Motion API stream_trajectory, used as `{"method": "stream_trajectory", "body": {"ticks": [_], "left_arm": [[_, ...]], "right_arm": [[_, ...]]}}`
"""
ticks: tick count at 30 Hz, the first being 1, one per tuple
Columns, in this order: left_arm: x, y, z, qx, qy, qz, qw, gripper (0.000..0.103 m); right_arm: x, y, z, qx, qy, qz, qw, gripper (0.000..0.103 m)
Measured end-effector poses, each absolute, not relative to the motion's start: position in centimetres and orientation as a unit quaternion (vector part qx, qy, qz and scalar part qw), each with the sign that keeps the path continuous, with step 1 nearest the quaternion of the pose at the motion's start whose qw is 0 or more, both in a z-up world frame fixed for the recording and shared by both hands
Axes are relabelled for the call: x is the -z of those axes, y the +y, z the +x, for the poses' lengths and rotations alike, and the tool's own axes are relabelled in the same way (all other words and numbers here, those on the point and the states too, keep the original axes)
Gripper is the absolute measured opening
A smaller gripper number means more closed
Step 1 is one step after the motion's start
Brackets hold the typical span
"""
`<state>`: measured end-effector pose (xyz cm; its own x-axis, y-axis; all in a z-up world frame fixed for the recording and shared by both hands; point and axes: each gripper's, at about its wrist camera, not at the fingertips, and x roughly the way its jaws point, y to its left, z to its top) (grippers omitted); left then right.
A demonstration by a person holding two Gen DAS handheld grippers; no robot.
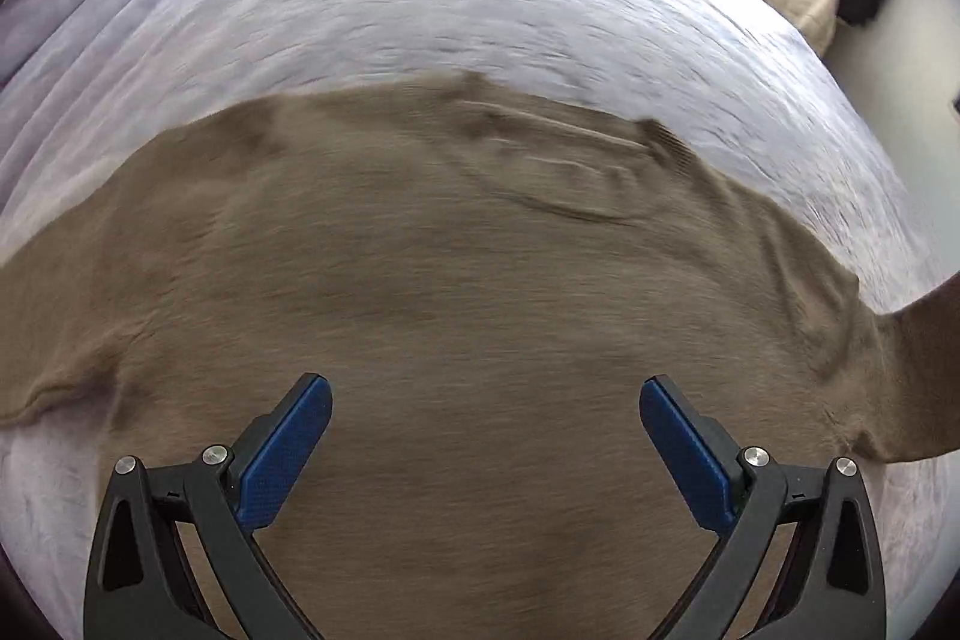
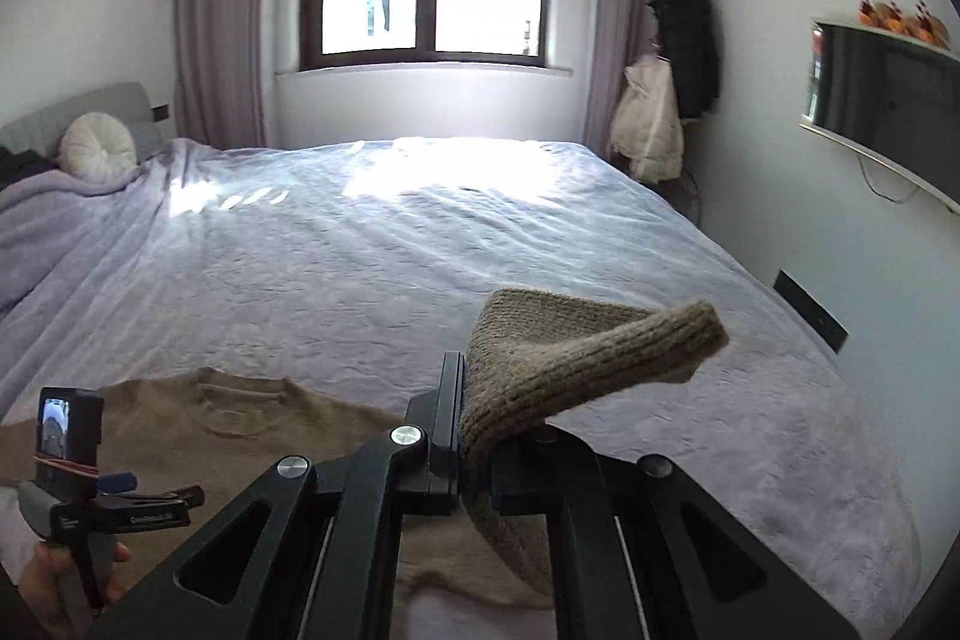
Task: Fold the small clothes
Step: 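Carry the held sleeve across the sweater body and open the right tool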
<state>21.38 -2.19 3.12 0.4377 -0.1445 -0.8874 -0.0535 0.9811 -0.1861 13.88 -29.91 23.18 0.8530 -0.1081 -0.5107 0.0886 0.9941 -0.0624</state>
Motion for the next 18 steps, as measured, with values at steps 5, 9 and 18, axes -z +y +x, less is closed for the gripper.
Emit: {"method": "stream_trajectory", "body": {"ticks": [5, 9, 18], "left_arm": [[-3.3, 4.7, 19.7, -0.001, 0.515, -0.122, 0.848, 0.103], [-3.0, 9.9, 18.1, -0.018, 0.509, -0.15, 0.848, 0.103], [-1.9, 15.2, 16.1, -0.023, 0.504, -0.194, 0.841, 0.103]], "right_arm": [[-20.3, -18.9, 16.8, -0.01, 0.286, -0.056, 0.957, 0.007], [-15.2, -11.2, 19.1, -0.048, 0.325, -0.083, 0.941, 0.007], [-3.6, -3.0, 22.9, -0.087, 0.438, -0.113, 0.888, 0.009]]}}
